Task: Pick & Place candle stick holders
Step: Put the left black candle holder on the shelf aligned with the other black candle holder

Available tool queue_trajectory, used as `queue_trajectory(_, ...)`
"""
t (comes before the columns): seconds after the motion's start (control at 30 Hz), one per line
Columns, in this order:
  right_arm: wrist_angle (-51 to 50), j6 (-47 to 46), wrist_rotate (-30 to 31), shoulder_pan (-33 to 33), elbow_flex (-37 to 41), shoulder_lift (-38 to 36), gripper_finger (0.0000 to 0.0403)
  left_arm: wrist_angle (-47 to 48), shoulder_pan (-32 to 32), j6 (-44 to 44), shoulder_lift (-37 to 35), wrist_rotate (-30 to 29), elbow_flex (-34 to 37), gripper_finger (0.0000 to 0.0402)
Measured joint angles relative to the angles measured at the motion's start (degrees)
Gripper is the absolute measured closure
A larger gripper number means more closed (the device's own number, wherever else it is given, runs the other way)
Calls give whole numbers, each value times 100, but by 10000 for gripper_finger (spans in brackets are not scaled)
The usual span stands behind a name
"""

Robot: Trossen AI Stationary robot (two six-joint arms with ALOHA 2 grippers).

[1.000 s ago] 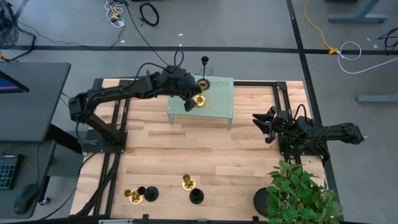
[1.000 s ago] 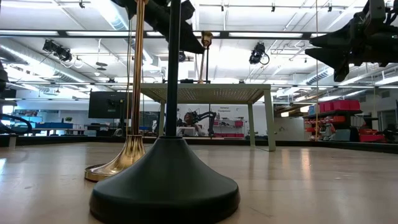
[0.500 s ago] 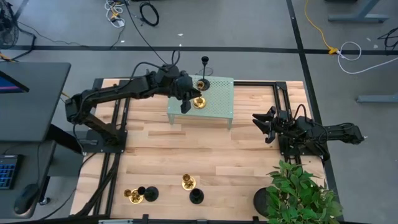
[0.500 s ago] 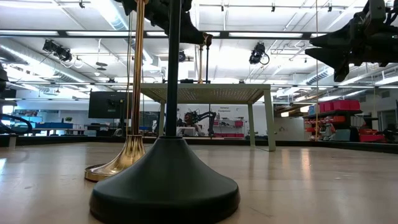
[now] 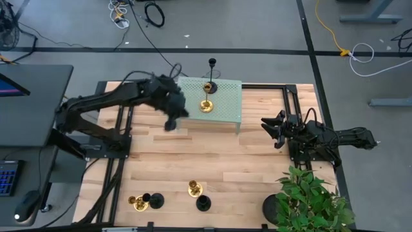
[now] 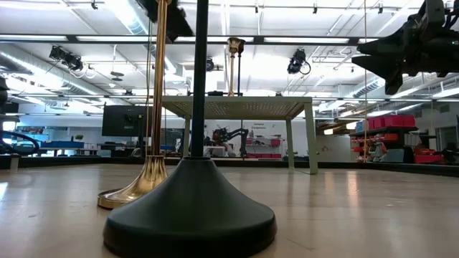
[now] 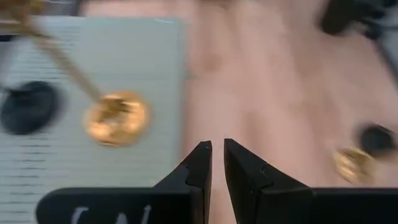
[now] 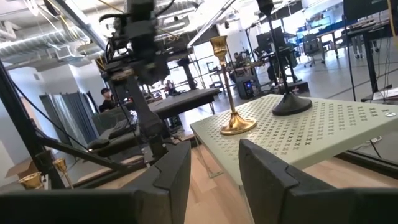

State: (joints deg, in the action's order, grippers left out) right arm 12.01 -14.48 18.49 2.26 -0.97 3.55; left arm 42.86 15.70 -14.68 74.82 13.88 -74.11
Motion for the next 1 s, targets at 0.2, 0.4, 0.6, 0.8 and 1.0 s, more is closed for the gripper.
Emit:
queue_trajectory(0.2, -7, 0, -1, 0, 0, 0, 266, 706, -879, 293, -333, 192, 59, 356)
queue_trajectory(0.4, -7, -8, -55, 0, 0, 0, 266, 744, -1810, 507, -495, 294, 434, 356)
queue_trajectory(0.6, -2, -161, -158, 0, 0, 0, 266, 479, -2371, 739, -856, 285, 1146, 356)
queue_trajectory(0.8, -4, -173, -158, 0, 0, 0, 266, -324, -2782, 1147, -1633, 291, 2247, 356)
queue_trajectory(1.0, -4, -155, -152, 0, 0, 0, 266, -910, -3350, 1650, -2484, 301, 3166, 356)
